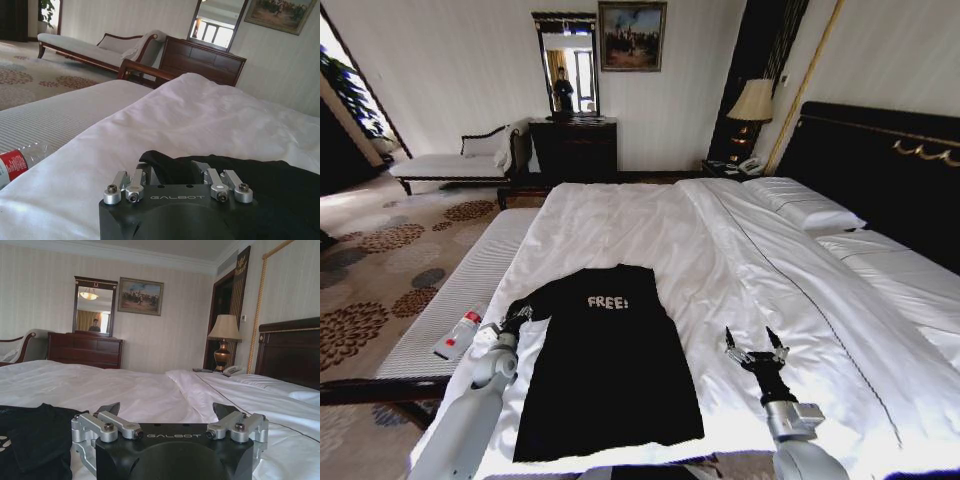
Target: Fold the clothes on the bed.
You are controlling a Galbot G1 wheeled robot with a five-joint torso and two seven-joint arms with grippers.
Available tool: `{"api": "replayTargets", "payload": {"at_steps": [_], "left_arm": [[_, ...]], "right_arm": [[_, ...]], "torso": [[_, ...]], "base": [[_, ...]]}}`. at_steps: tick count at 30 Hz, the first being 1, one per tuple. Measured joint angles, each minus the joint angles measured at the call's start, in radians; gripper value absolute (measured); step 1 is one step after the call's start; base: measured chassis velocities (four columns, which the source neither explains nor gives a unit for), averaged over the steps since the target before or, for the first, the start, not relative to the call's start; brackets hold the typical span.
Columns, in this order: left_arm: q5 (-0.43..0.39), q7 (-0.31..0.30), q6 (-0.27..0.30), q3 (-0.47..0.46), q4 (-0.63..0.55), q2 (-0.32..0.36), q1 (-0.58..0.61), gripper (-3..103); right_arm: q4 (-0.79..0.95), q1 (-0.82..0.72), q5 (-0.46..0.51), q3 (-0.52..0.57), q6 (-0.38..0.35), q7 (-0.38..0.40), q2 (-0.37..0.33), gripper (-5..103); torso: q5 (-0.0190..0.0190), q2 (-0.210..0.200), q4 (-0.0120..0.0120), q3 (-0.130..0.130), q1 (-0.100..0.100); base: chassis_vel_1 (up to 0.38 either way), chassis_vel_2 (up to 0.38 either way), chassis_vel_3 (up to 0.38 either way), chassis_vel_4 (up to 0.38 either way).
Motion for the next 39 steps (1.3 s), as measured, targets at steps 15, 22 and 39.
{"api": "replayTargets", "payload": {"at_steps": [15,22,39], "left_arm": [[-0.009,0.009,-0.012,-0.014,0.003,0.011,0.000,0],[-0.010,0.015,-0.016,-0.018,0.004,0.019,0.000,0],[0.062,-0.012,-0.002,0.063,-0.075,0.021,-0.033,0]], "right_arm": [[0.007,-0.007,-0.002,0.001,-0.004,0.000,0.003,100],[0.007,-0.006,-0.001,0.004,-0.005,0.000,0.003,100],[0.012,-0.006,0.012,0.013,-0.018,0.004,-0.010,100]], "torso": [[0.0000,0.000,0.0000,0.000,0.000],[0.0000,0.000,0.0000,0.000,0.000],[0.0002,0.000,-0.0001,0.000,0.000]], "base": [[0.000,0.000,0.000,0.000],[0.000,0.000,0.000,0.000],[0.000,0.000,0.000,0.000]]}}
